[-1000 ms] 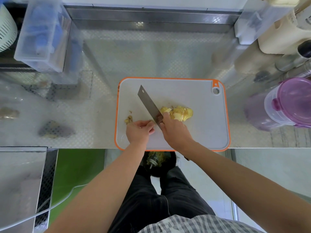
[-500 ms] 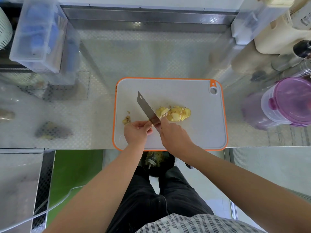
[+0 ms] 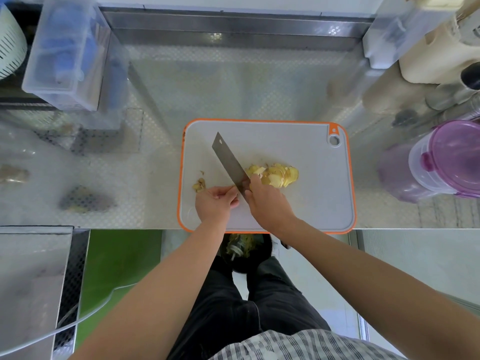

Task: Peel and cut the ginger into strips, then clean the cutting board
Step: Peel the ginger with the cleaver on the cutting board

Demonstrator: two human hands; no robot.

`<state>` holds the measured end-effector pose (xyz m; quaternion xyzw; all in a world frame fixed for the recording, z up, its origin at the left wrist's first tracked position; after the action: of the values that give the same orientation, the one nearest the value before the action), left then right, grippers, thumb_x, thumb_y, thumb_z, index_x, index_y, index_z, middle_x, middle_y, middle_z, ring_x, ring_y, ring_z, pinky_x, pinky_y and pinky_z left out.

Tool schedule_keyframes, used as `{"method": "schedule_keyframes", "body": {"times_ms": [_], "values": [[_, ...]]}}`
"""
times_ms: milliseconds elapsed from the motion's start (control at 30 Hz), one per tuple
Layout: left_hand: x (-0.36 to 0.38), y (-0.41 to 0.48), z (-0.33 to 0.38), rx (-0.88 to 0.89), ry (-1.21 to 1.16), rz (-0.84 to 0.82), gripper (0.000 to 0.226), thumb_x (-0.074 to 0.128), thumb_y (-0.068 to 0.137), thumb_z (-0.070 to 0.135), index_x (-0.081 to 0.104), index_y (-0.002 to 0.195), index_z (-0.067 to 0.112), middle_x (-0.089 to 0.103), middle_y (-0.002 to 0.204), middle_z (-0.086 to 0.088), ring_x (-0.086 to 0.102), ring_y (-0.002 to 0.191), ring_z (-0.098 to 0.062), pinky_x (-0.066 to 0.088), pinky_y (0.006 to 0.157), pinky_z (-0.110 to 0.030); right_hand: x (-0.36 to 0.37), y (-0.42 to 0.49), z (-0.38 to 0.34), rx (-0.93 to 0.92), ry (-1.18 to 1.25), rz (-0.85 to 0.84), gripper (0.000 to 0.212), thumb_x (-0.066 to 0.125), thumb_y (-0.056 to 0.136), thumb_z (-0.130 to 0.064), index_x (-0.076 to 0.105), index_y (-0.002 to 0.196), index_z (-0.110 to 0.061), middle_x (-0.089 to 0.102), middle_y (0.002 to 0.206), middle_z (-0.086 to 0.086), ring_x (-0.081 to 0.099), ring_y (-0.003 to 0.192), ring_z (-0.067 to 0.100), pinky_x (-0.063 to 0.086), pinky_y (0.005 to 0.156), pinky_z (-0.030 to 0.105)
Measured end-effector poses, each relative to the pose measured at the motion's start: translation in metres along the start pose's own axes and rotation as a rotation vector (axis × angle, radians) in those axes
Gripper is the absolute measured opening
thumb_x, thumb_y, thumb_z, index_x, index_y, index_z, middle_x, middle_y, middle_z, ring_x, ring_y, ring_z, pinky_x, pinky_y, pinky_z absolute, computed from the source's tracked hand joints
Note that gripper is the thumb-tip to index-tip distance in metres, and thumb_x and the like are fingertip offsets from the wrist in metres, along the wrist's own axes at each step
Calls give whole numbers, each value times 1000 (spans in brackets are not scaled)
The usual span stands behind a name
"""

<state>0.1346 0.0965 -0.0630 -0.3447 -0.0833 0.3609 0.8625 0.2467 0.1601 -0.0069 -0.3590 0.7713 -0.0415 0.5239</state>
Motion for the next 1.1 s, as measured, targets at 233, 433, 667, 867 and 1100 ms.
{"method": "schedule_keyframes", "body": {"times_ms": [233,433,667,867,1100], "values": [[-1,1,-1,6,1,23,9,73,81,-1,70,73,4,67,57,-1,65,52,-14,59,77,-41,-1,-15,5,-26,-9,27,37,35,102,-29,30,132,-7,52,70,5,48,62,29,38,57,35],[0,-1,3,34,-10,26,6,71,82,-2,70,86,-6,66,64,-10,63,50,-13,58,60,-24,0,-21,6,-17,-34,18,34,34,103,-27,31,130,-7,47,67,3,42,57,26,34,55,33],[1,1,-1,31,6,36,8,72,82,0,69,75,3,67,54,2,64,50,-14,59,71,-38,8,-21,7,41,-50,25,32,37,101,-21,30,130,-9,52,74,8,46,64,28,35,58,35],[1,2,-4,48,34,60,6,72,82,2,71,76,6,69,58,-2,65,52,-16,59,73,-43,7,-18,5,50,-53,20,21,37,100,-15,34,120,-9,56,76,9,47,63,28,34,57,34],[-1,2,-4,60,72,69,5,72,81,4,72,83,-1,70,66,-13,66,53,-18,57,69,-36,8,-12,2,35,-92,-8,20,37,99,-12,35,119,-8,51,74,6,47,64,27,33,57,34]]}}
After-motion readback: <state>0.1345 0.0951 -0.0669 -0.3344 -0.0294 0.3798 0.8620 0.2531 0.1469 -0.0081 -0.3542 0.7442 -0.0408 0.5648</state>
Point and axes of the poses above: each hand's wrist, its own y-axis towards the middle knuckle, its own x-axis out of the palm, z = x × y, the point moved 6 cm from there along y, towards the middle knuckle
